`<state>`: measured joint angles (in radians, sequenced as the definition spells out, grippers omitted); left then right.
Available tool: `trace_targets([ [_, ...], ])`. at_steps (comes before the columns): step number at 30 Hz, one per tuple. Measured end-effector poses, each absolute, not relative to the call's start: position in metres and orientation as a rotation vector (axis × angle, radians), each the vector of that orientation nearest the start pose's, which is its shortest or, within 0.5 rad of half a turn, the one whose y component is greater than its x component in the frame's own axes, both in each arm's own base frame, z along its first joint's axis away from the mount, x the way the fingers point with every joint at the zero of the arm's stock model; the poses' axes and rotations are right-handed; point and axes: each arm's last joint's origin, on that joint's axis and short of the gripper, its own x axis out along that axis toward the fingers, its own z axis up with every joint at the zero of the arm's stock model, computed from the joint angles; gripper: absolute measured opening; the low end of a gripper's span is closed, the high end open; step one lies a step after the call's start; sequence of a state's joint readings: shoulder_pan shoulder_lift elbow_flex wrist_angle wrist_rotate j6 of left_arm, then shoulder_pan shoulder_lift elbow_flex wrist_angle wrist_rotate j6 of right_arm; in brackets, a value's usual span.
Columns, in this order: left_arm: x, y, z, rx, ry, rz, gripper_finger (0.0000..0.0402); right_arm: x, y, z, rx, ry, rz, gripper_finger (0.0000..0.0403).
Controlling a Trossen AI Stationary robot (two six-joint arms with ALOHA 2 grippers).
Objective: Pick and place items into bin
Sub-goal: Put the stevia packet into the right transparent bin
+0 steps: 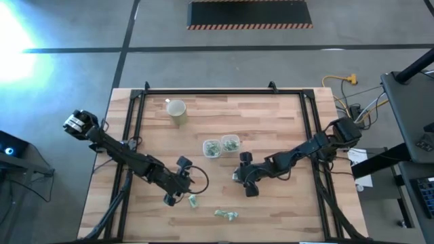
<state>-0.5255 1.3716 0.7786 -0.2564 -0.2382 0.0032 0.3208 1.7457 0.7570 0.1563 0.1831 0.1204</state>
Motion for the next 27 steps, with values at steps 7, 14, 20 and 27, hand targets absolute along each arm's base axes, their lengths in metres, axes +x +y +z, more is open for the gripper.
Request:
trace_targets([
  [7,0.235,-0.128,0.203,0.320,0.790,-0.271,0.0135,0.302,0.095,0.116,-0.099,0.815,0.080,0.0169],
  [14,0.235,-0.128,0.203,0.320,0.791,-0.272,0.0135,0.305,0.096,0.102,-0.125,0.834,0.081,0.0169],
  [20,0.235,-0.128,0.203,0.319,0.789,-0.272,0.0135,0.305,0.095,0.101,-0.142,0.836,0.052,0.0166],
  [27,0.235,-0.128,0.203,0.320,0.789,-0.272,0.0135,0.304,0.095,0.101,-0.173,0.836,0.057,0.0110],
])
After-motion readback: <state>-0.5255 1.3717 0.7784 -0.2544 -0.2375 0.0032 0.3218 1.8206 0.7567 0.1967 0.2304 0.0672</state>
